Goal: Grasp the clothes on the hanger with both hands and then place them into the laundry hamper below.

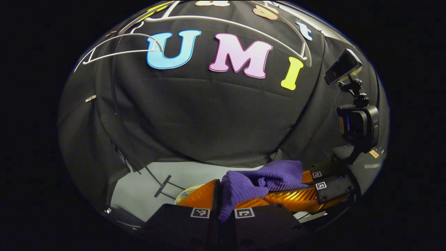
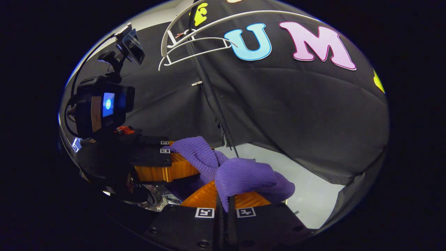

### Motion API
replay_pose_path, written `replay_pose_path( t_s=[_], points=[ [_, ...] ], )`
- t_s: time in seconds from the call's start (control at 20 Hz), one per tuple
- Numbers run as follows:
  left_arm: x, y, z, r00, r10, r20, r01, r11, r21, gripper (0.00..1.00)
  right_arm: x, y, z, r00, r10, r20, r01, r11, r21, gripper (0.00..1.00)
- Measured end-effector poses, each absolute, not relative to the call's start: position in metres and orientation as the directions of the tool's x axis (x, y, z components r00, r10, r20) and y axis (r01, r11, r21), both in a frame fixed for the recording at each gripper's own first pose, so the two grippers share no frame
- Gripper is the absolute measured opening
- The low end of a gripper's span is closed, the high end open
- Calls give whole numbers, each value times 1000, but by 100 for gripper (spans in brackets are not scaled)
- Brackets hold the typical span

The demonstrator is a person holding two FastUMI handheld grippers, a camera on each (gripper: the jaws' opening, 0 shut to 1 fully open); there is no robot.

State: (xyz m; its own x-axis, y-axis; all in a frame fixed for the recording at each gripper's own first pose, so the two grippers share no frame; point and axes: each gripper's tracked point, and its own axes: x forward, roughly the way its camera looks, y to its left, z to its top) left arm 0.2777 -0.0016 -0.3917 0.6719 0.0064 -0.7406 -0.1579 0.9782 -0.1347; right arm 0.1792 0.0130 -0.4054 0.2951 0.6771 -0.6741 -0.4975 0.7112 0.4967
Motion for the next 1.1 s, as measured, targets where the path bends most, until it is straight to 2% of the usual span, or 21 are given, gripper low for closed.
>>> replay_pose_path(
  t_s=[0.15, 0.2, 0.25, 0.3, 0.35, 0.5, 0.6, 1.1],
  points=[
    [268, 1, -400, 633, 25, -774, -187, 975, -122, 13, 178, 9, -416, 295, 620, -727, -520, 743, 422, 9],
    [263, 2, -403, 610, 28, -792, -195, 974, -115, 16, 176, 7, -422, 288, 598, -748, -532, 749, 394, 18],
    [257, 1, -407, 587, 25, -809, -193, 975, -110, 12, 173, 6, -427, 273, 588, -761, -547, 746, 380, 23],
    [253, 1, -409, 573, 19, -820, -184, 977, -106, 29, 170, 4, -430, 263, 578, -772, -559, 744, 367, 26],
    [249, 5, -409, 560, 30, -828, -183, 979, -88, 47, 167, 4, -432, 252, 567, -784, -570, 742, 353, 33],
    [241, 10, -414, 545, 53, -836, -191, 980, -62, 98, 168, -1, -434, 262, 559, -787, -615, 725, 310, 72],
    [240, 16, -414, 547, 68, -834, -209, 976, -58, 98, 173, -2, -428, 272, 566, -778, -614, 725, 312, 99],
    [247, 26, -388, 613, 75, -786, -206, 976, -67, 96, 183, -3, -416, 339, 527, -779, -590, 764, 260, 99]
  ],
)
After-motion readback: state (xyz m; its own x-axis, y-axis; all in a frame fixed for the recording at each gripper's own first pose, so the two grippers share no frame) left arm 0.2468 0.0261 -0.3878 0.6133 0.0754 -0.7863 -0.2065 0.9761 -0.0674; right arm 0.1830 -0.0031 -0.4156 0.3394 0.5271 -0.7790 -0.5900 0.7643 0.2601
